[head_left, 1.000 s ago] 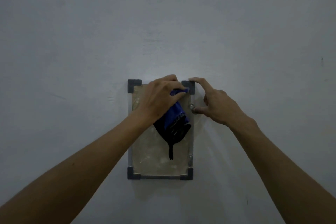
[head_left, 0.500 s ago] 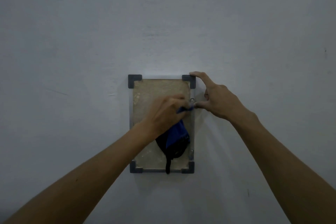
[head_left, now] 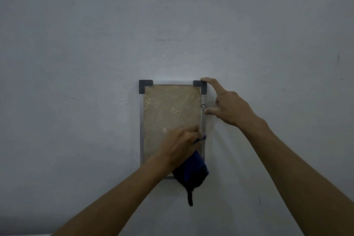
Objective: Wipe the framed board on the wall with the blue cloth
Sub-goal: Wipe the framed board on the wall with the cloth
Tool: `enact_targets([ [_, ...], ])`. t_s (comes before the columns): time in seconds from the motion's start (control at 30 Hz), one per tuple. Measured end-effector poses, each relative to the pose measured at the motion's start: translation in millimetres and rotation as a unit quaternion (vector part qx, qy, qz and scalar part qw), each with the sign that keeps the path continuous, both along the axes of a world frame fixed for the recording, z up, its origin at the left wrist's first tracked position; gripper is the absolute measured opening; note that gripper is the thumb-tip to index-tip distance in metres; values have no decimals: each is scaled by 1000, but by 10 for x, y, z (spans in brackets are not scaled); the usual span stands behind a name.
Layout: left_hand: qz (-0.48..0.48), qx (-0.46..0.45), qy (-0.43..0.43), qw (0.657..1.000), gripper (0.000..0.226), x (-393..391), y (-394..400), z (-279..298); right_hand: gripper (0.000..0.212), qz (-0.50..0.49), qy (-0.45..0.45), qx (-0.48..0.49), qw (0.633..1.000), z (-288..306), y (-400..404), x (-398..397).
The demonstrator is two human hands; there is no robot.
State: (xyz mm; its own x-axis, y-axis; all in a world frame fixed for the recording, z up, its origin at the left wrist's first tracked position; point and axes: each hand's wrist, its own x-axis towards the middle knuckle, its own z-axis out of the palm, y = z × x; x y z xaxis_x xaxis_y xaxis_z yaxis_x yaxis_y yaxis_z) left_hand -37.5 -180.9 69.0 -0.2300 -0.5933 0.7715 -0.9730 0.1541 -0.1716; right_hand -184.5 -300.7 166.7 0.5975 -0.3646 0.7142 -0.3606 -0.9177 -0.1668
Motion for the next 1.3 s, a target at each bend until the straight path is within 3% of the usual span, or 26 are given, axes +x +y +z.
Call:
enact_targets([
  [0.1, 6, 36, -58, 998, 27, 55, 62, -25, 91, -6, 0, -3, 1000, 1, 25, -14],
  [0.3, 33, -120, 109, 986, 14, 54, 27, 80, 91, -9, 2, -5, 1000, -1, 38, -21],
  [0.37, 16, -79, 87, 993, 17, 22, 15, -38, 91, -8, 4, -5, 1000, -4, 38, -21],
  [0.43, 8, 34, 4, 999, 26, -2, 30, -156, 90, -9, 2, -6, 1000, -3, 39, -22],
  [0.5, 22, 85, -65, 994, 32, 16, 56, -177, 90, -11, 1, -7, 1000, -2, 43, -20],
  [0.57, 39, 38, -63, 997, 30, 55, 59, -98, 91, -13, 1, -8, 1000, -5, 39, -17],
  [0.7, 48, -124, 94, 987, 15, 105, 72, 79, 91, -20, -2, -4, 1000, -4, 49, -13],
  [0.9, 42, 106, -55, 992, 28, 36, 81, -137, 91, -14, -5, 0, 1000, -8, 81, -8],
  [1.0, 53, 31, 66, 996, 19, 71, 117, -48, 92, -6, 0, 10, 1000, -27, 127, -29],
  [1.1, 51, -2, 248, 968, 17, 120, 194, 37, 82, -1, -78, -6, 997, -115, 214, -97],
  [1.2, 6, 35, 418, 908, 20, 119, 278, 50, 46, 25, -188, -23, 982, -399, 416, -161],
  [1.3, -73, 81, 565, 818, 19, 4, 342, -16, 8, 69, -154, 55, 984, -793, 663, -144],
])
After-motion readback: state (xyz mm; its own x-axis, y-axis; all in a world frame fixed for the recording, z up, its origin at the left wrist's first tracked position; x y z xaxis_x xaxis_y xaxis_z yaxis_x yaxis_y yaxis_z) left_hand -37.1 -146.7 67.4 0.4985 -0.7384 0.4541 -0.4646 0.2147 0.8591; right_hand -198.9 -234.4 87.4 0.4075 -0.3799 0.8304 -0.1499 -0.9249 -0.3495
